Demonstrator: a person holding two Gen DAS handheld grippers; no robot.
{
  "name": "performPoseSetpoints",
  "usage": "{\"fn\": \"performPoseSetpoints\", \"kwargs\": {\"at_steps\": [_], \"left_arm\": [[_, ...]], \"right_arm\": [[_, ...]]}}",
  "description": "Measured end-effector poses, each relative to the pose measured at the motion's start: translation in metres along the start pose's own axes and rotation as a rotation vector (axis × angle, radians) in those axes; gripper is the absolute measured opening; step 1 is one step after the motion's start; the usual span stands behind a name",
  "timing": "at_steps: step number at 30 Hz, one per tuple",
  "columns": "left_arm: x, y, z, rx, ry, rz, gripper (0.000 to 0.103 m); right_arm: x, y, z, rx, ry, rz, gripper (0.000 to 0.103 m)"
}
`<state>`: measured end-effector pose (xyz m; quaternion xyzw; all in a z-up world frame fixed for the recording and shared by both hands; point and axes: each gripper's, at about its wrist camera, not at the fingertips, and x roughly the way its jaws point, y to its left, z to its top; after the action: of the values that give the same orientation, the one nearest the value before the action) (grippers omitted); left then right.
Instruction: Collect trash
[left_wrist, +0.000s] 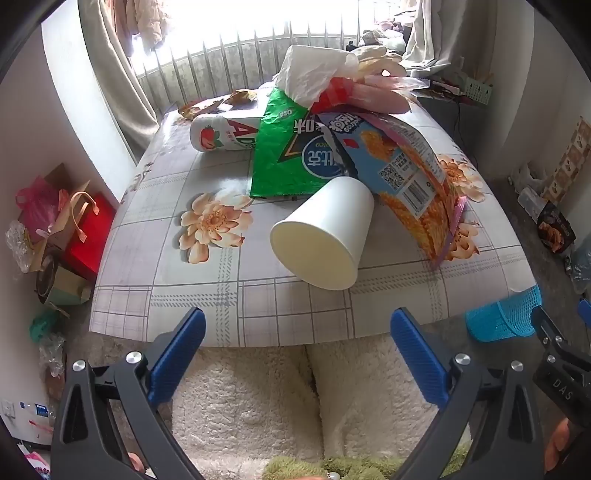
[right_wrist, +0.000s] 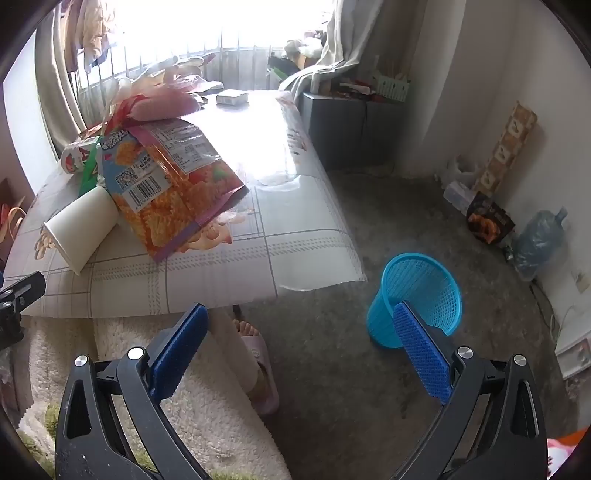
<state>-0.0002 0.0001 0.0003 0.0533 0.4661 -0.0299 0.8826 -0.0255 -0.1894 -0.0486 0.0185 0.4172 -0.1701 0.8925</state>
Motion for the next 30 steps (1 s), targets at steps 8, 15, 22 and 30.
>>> {"fn": "performPoseSetpoints", "kwargs": {"at_steps": [8, 15, 22, 30], "left_arm": [[0.0007, 0.0005, 0.0002, -0.002, 0.011, -0.003, 0.098], [0.0015, 0.0039, 0.0014, -0.002, 0.007, -0.003, 0.098], [0.0019, 0.0052, 0.0017, -0.004, 0.008, -0.002, 0.098], [0.0022, 0.0060, 0.0018, -0.003, 0.007, -0.002, 0.098]], "right_arm": [[0.0001, 0.0003, -0.0004, 0.005, -0.004, 0.004, 0.097], [0.0016, 0.0011, 0.0016, 0.005, -0.006, 0.007, 0.096], [0.0033, 0.0038, -0.0006, 0.002, -0.014, 0.001, 0.096], [0.0017, 0.0039, 0.0002, -0.002, -0.015, 0.000, 0.096]]}}
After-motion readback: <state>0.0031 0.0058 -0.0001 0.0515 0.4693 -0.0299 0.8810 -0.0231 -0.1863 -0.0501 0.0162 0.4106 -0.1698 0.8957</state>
